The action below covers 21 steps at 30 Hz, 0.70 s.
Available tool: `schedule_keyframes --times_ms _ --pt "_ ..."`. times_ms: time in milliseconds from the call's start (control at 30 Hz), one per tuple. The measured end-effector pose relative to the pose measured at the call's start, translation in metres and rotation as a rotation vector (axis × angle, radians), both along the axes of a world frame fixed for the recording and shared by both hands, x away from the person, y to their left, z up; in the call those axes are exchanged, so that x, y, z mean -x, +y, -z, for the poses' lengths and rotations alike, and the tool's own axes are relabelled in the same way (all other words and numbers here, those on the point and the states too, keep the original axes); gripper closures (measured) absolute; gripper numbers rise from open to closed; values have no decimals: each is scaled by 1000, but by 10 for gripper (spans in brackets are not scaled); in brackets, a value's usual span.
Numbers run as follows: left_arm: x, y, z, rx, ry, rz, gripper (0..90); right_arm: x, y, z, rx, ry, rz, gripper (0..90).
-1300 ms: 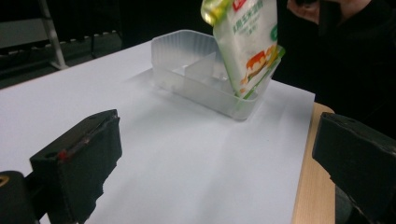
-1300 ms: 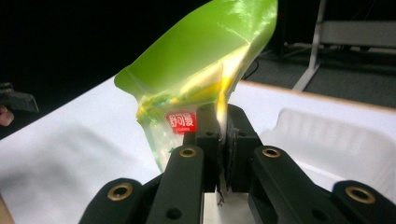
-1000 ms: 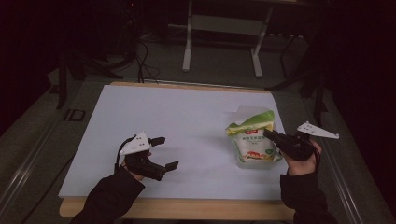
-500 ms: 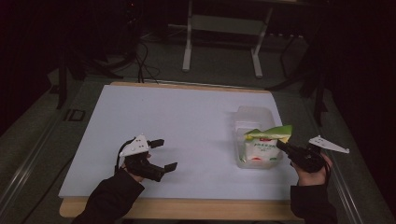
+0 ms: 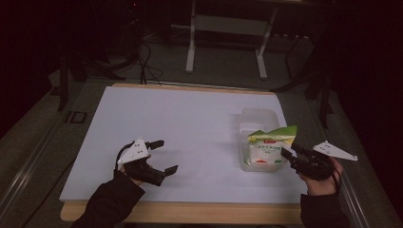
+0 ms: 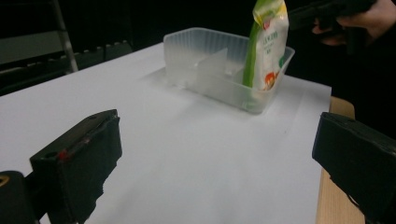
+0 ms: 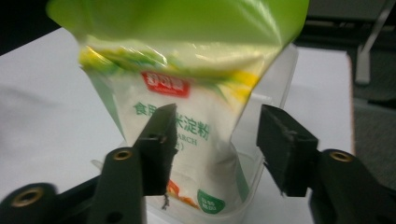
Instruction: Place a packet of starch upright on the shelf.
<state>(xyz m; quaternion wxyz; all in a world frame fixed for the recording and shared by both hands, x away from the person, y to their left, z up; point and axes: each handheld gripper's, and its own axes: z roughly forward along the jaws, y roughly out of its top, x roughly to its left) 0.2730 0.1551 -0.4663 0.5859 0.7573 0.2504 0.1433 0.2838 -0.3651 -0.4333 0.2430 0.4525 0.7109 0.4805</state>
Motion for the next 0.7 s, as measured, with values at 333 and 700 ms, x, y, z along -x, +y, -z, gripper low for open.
schedule_keyframes --times_ms 333,700 --pt "12 11 8 40 31 -33 21 20 34 -30 -72 -99 -132 114" --pt "13 11 11 25 26 -31 20 18 82 -34 -87 -126 -297 115"
